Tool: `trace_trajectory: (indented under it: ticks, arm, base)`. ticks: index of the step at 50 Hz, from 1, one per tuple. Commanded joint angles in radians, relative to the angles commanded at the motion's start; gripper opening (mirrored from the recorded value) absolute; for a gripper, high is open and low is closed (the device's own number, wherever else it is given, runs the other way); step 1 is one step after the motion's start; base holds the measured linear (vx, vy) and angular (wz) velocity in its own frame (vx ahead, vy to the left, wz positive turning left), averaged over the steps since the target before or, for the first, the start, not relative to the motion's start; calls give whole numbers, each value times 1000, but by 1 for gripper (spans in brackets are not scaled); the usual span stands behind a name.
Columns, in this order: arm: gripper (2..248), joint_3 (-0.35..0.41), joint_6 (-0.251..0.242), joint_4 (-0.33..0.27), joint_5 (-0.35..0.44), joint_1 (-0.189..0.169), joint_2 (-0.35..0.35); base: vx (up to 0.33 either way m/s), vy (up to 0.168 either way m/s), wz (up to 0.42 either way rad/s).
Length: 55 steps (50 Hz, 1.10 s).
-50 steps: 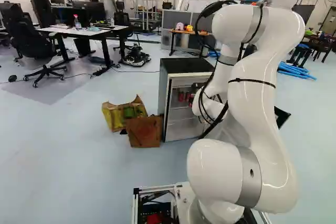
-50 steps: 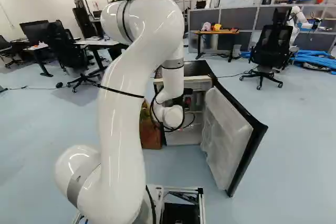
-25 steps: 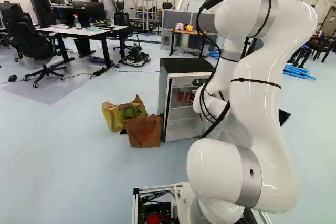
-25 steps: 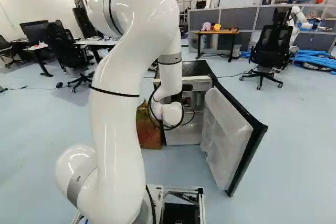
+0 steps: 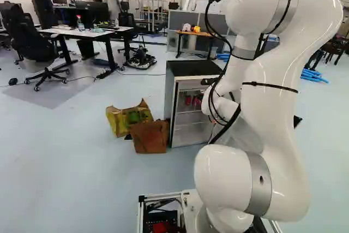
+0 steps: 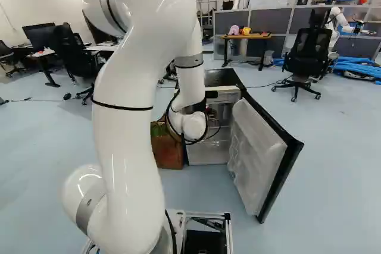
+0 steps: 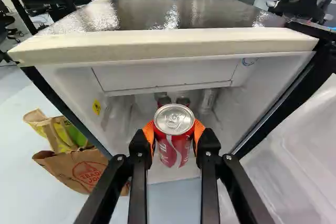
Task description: Grab a drink from the fridge
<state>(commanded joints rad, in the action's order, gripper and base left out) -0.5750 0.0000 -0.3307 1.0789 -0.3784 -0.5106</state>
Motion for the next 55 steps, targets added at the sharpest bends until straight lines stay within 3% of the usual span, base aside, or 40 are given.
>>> trace_trajectory:
  ticks: [55]
  arm:
    - [94, 141, 0, 0, -120, -20, 244]
  base:
    - [0, 0, 0]
